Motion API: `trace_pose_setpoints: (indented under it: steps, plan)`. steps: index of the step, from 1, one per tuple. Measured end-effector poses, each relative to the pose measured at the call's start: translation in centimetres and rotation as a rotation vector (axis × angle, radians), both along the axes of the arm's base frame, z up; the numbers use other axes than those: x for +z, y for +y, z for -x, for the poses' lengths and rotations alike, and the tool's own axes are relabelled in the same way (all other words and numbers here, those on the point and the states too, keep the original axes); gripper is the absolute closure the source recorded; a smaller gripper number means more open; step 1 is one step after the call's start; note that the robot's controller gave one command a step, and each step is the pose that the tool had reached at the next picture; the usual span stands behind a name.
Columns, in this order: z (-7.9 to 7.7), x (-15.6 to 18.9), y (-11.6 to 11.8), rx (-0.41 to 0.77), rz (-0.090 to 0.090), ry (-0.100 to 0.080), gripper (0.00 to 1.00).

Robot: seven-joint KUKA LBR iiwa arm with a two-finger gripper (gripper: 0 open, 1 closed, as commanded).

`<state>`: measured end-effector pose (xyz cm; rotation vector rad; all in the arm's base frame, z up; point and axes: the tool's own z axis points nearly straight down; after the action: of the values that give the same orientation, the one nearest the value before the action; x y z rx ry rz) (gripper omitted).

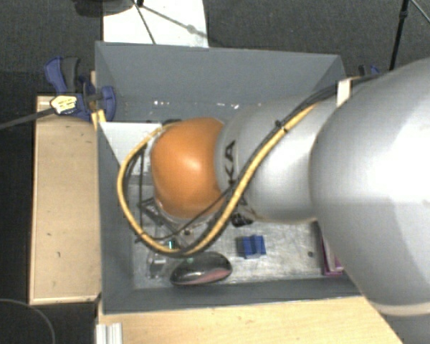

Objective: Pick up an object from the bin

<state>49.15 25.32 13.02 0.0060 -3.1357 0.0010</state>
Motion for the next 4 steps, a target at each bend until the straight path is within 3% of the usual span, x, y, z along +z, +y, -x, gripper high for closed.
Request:
trace_pose_setpoints:
  steps: [1, 2, 3, 4]
  plan:
    - [1.0, -5.8, -7.3, 0.153, -0.004, -0.02, 0.0]
    - [0.8, -2.9, -14.7, 0.027, 0.001, -0.01, 0.0]
    - [0.0, -3.0, -15.7, -0.158, -0.002, -0.009, 0.0]
    - [1.0, -5.8, -17.4, -0.41, -0.005, -0.012, 0.0]
